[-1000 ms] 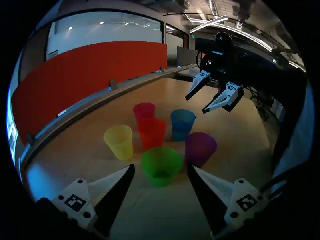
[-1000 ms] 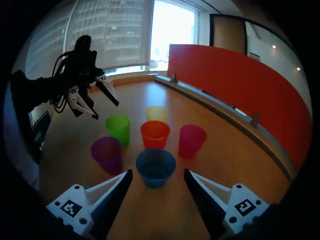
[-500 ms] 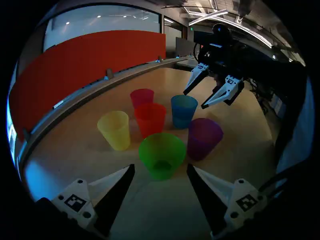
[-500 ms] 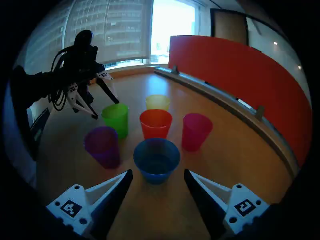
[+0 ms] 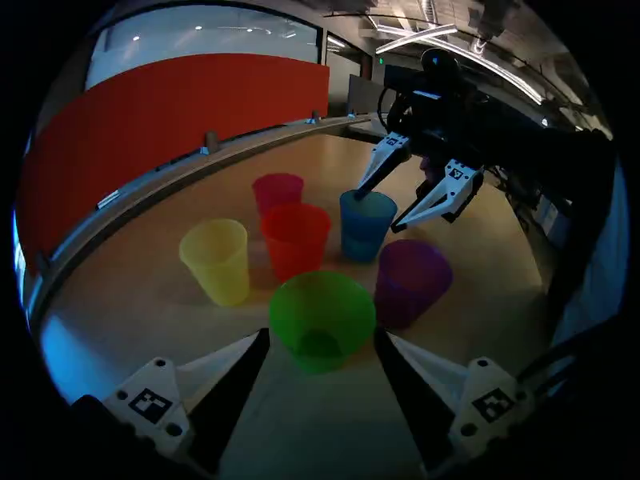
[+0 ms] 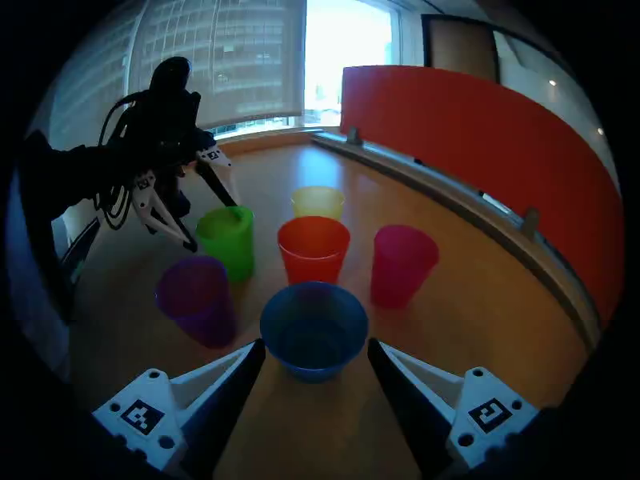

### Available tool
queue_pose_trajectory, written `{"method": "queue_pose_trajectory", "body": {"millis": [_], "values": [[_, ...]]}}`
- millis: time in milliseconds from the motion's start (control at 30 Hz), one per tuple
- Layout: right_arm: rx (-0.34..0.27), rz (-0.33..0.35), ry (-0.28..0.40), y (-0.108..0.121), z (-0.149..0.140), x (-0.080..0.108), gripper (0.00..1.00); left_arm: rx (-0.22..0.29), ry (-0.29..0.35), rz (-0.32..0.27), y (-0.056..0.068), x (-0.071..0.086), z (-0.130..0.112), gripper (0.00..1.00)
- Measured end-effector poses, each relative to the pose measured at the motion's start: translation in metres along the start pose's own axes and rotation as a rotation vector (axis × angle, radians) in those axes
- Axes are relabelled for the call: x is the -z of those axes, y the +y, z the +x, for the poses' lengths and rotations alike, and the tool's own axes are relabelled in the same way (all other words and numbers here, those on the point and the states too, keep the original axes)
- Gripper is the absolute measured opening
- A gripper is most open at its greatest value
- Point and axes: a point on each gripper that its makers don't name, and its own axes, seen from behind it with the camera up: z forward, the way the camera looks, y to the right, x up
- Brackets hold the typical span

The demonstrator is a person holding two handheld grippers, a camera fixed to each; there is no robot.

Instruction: Pour water

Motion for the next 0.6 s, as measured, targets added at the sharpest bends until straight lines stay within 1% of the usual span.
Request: {"method": "queue_pose_trajectory", "body": {"millis": [300,467,600], "values": [[-0.006,0.009,0.008,0.0,0.002,-0.012,0.99,-0.004,0.002,-0.014,0.0,-0.01,0.002,0.97],[-0.007,0.01,0.012,0.0,0.002,-0.015,0.99,-0.007,0.001,-0.009,-0.002,-0.014,0.003,0.97],[-0.005,0.012,0.014,0.0,0.002,-0.016,0.99,-0.019,-0.003,-0.008,-0.001,-0.016,0.003,0.98]]}}
